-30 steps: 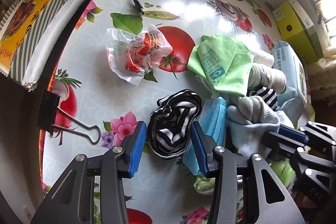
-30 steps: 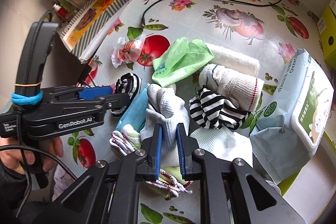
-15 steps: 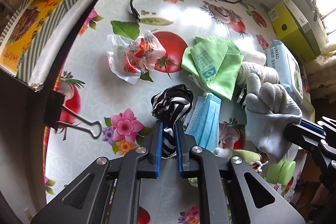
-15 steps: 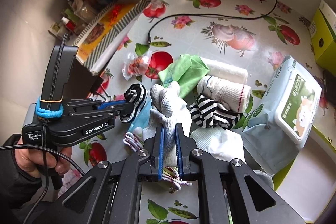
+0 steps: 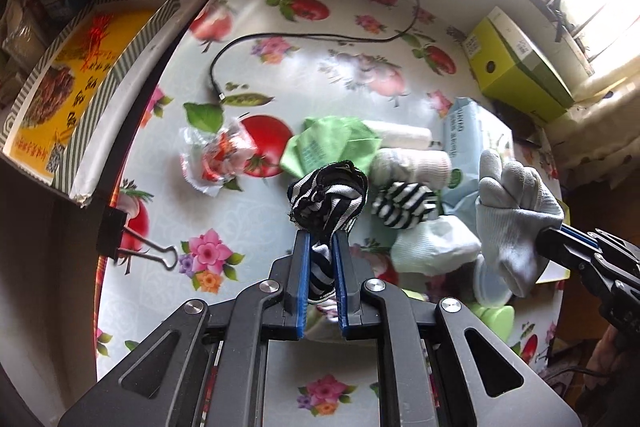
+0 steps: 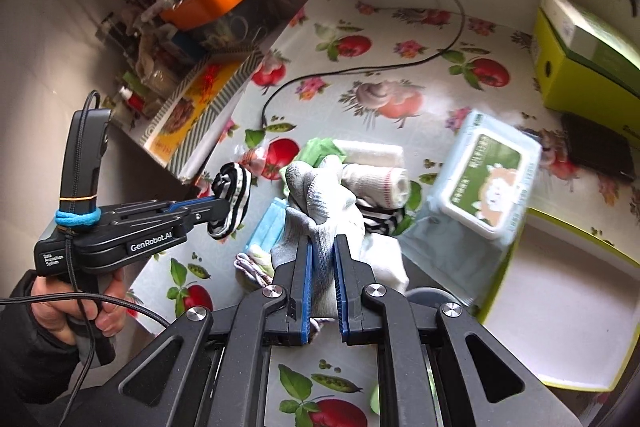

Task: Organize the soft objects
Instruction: 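Carry the glove with the right tool while the left tool carries the sock to the white tray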

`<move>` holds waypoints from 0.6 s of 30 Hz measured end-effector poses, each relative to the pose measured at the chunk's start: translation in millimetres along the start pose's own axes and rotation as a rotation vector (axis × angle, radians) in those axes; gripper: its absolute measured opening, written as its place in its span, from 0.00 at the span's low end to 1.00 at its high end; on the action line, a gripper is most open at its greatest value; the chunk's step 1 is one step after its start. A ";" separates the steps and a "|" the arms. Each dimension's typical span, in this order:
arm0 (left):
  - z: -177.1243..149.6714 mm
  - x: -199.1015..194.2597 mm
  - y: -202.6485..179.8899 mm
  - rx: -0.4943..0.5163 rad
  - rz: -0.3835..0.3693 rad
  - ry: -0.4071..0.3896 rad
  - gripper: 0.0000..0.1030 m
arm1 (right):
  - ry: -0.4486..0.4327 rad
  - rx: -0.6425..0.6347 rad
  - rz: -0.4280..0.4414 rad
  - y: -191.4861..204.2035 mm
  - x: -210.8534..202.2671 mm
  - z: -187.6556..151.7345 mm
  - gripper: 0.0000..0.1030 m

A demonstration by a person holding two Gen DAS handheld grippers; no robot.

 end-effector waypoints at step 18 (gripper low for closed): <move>-6.0 -7.9 -144.5 0.258 -0.082 0.013 0.11 | -0.133 0.228 -0.116 -98.7 -79.3 -50.8 0.10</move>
Point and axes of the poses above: each gripper's, at about its wrist camera, not at the fingertips, and x roughly the way its jaws point, y to its left, z to its top, the point moved 7 cm from there along x, roughly the way its jaws point, and after that the axes turned 7 degrees about -x, right-handed, at the moved point
